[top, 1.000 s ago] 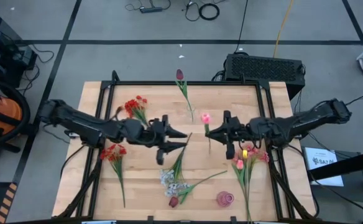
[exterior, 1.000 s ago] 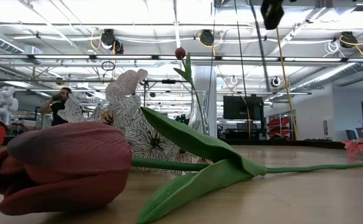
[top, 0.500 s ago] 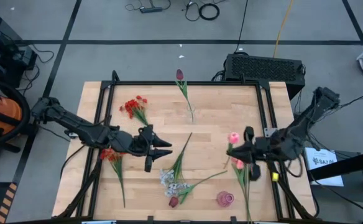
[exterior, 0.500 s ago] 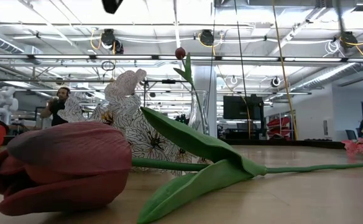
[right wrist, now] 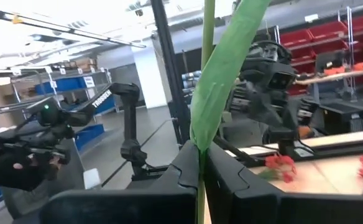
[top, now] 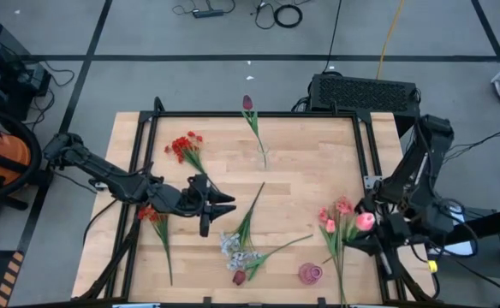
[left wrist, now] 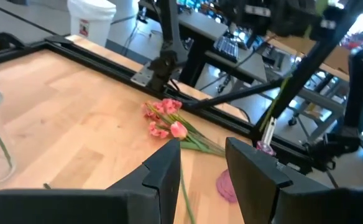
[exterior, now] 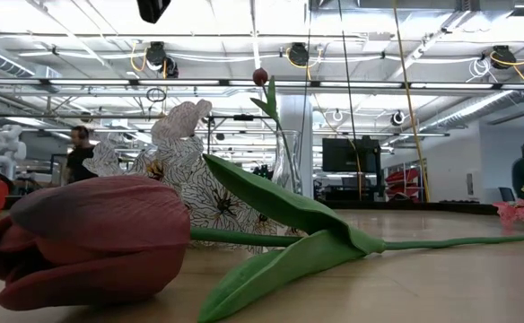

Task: Sort flowers into vase by color
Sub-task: Put the left pink flower into the purple vase

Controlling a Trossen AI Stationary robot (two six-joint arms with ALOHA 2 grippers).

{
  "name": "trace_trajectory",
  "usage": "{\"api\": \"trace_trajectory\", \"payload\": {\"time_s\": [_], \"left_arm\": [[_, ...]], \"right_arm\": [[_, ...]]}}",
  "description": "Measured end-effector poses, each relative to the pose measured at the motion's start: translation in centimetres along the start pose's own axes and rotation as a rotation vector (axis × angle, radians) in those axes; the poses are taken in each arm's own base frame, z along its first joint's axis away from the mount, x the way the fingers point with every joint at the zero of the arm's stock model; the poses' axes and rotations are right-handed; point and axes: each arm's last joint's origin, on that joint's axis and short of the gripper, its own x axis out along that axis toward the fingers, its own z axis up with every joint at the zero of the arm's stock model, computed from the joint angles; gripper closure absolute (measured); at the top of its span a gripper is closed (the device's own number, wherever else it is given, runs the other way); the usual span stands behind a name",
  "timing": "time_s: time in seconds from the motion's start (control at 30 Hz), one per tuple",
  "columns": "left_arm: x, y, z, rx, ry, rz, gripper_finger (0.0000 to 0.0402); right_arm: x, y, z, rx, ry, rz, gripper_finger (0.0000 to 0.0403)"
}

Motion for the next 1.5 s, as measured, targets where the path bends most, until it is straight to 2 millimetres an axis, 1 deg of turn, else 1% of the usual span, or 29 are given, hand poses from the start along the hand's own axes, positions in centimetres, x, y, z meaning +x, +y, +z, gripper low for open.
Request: {"api": "trace_trajectory", "payload": {"time_s": [0.13, 0.3, 0.6, 0.7, 0.9, 1.0, 1.1, 1.27, 1.5], "left_arm": [[0.0, 0.0, 0.2, -0.008, -0.024, 0.010, 0.0268], [0.0, -0.1, 0.3, -0.015, -0.035, 0.005, 0.0268], [0.0, -0.1, 0.3, -0.016, -0.038, 0.003, 0.0268], [0.0, -0.1, 0.3, -0.014, -0.035, 0.006, 0.0268], [0.0, -0.1, 0.3, -0.012, -0.034, 0.006, 0.0268], [0.0, -0.1, 0.3, -0.012, -0.034, 0.006, 0.0268], [0.0, -0.1, 0.2, -0.009, -0.031, 0.008, 0.0268], [0.0, 0.0, 0.1, -0.002, -0.018, 0.015, 0.0268], [0.0, 0.0, 0.1, 0.004, -0.019, 0.015, 0.0268]], "right_arm": [[0.4, 0.9, -1.0, -0.014, 0.002, 0.034, 0.0402], [0.9, 1.6, -2.4, -0.045, 0.021, 0.031, 0.0402], [2.1, 1.6, -4.0, -0.097, 0.039, -0.014, 0.0402], [2.6, 1.6, -5.1, -0.135, 0.064, -0.027, 0.0402], [3.4, 2.1, -8.6, -0.181, 0.122, -0.121, 0.0402], [3.6, 2.2, -10.0, -0.177, 0.136, -0.154, 0.0402], [3.7, 2.3, -10.8, -0.152, 0.143, -0.164, 0.0402], [3.8, 2.3, -11.9, -0.162, 0.150, -0.203, 0.0402], [4.1, 2.1, -13.2, -0.175, 0.165, -0.235, 0.0390]]}}
